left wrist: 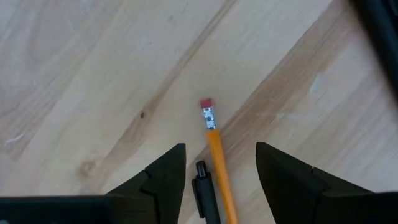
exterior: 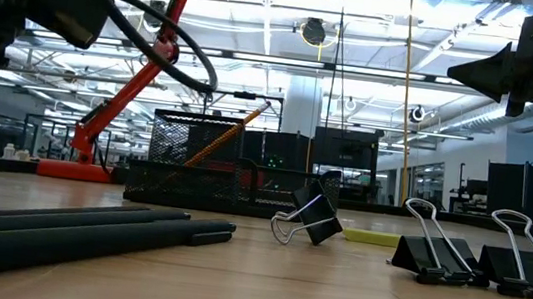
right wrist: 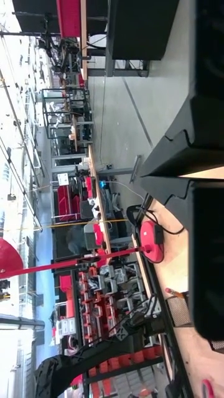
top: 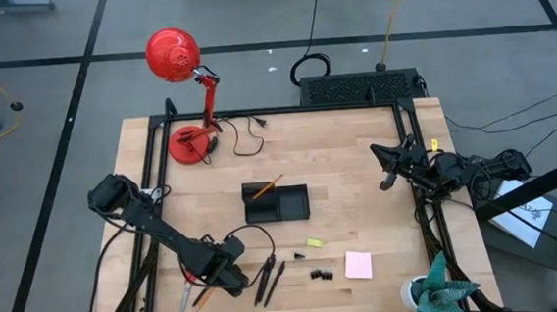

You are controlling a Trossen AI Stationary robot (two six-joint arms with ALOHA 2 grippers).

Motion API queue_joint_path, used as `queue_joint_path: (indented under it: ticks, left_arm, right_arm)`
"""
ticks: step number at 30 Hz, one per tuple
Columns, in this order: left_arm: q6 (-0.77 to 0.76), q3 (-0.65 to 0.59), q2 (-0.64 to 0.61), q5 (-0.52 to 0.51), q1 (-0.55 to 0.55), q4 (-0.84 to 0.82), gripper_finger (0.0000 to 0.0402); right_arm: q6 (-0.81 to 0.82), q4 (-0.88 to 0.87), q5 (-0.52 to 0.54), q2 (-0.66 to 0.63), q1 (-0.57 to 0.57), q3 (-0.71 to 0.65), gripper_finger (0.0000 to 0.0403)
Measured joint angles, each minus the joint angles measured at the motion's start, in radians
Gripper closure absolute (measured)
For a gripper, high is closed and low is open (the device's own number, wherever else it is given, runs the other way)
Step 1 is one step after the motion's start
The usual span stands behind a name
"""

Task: Pick and place office supplies into organizer
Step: Put the pencil into the top left section of the desk organizer

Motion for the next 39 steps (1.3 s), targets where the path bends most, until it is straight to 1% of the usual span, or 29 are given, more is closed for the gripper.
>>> queue_joint_path:
  ticks: [4, 10, 17, 27, 29, 35, 39]
  left_arm:
    - [-0.006, -0.001, 0.000, -0.006, 0.000, 0.001, 0.0201]
    - [-0.009, -0.054, 0.000, 0.019, 0.002, 0.012, 0.0201]
    - [-0.001, -0.116, -0.004, 0.033, 0.002, 0.124, 0.0201]
    - [0.020, -0.126, -0.004, 0.019, -0.001, 0.149, 0.0205]
    - [0.025, -0.126, -0.003, 0.004, -0.003, 0.153, 0.0218]
    - [0.040, -0.126, -0.002, -0.015, -0.003, 0.170, 0.0282]
    - [0.042, -0.126, -0.002, -0.023, -0.003, 0.176, 0.0315]
  right_arm:
    - [0.000, 0.000, 0.000, 0.000, 0.000, 0.000, 0.0399]
    - [0.000, -0.007, 0.000, 0.000, 0.000, 0.000, 0.0399]
    - [-0.007, -0.008, 0.000, 0.000, 0.000, 0.000, 0.0399]
    - [-0.009, -0.007, 0.000, 0.000, 0.000, 0.000, 0.0399]
    - [-0.009, -0.008, 0.000, 0.000, 0.000, 0.000, 0.0399]
    - [-0.009, -0.007, 0.000, 0.000, 0.000, 0.000, 0.0399]
    - [-0.009, -0.008, 0.000, 0.000, 0.000, 0.000, 0.0399]
